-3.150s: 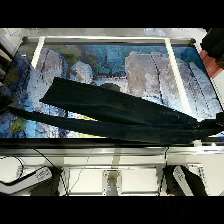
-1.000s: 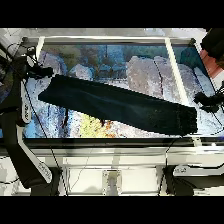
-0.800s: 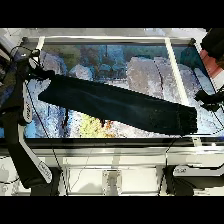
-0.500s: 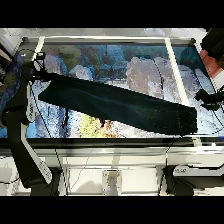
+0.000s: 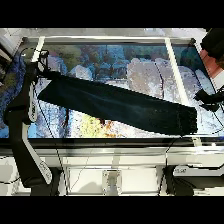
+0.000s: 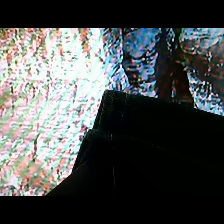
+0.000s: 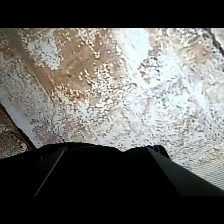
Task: Fold the clothes and pants, and hang the long-sleeved shirts on hangers.
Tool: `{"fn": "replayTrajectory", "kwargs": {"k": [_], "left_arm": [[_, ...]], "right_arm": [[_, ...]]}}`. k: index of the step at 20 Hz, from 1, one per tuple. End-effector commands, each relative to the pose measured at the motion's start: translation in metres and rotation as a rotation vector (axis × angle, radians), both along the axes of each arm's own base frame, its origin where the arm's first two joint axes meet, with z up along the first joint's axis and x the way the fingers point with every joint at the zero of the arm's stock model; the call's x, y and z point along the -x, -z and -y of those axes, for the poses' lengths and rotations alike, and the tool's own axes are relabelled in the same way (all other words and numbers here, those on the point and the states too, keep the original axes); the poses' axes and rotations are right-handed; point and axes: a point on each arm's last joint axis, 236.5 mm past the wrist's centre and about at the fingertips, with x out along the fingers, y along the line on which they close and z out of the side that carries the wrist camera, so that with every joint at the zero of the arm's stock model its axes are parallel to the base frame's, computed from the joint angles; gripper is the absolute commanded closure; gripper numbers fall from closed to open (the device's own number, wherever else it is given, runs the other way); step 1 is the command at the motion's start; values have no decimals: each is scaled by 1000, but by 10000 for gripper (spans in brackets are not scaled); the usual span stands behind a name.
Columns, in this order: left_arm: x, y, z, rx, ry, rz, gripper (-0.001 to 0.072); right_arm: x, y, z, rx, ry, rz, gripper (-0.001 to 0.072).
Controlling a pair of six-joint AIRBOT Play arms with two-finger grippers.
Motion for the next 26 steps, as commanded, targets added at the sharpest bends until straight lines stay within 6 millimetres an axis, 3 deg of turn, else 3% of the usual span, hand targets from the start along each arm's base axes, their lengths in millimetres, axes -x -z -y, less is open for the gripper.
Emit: {"fn": "replayTrajectory", "kwargs": {"k": [1, 4, 7, 9, 18, 19, 20, 21, 24, 25, 26], "left_arm": [[-3, -13, -1, -8, 0, 26, 685], [-5, -31, -4, -23, 0, 57, 686], [-19, -65, -3, -37, 1, 166, 687], [-26, -75, -3, -42, 1, 211, 686], [-39, -31, -4, -36, -2, 213, 675], [-39, -32, -4, -37, -2, 214, 633], [-38, -34, -6, -37, -4, 213, 444], [-36, -38, -9, -37, -8, 207, 406], [-19, -50, -27, -32, -37, 159, 395], [-8, -51, -36, -27, -52, 122, 345], [5, -49, -45, -23, -60, 70, 345]], "right_arm": [[2, 1, -2, -7, -4, -10, 167], [2, 1, -2, -7, -4, -10, 168], [2, 1, -3, -9, -5, -12, 168], [2, 2, -3, -10, -5, -13, 167], [-3, 4, -19, -11, -48, -29, 168], [-4, 6, -22, -14, -56, -32, 167], [-5, 7, -25, -14, -66, -35, 167], [-7, 7, -29, -13, -77, -35, 167], [-12, 7, -41, -10, -107, -37, 167], [-13, 7, -44, -11, -116, -39, 167], [-13, 8, -49, -15, -127, -44, 167]]}}
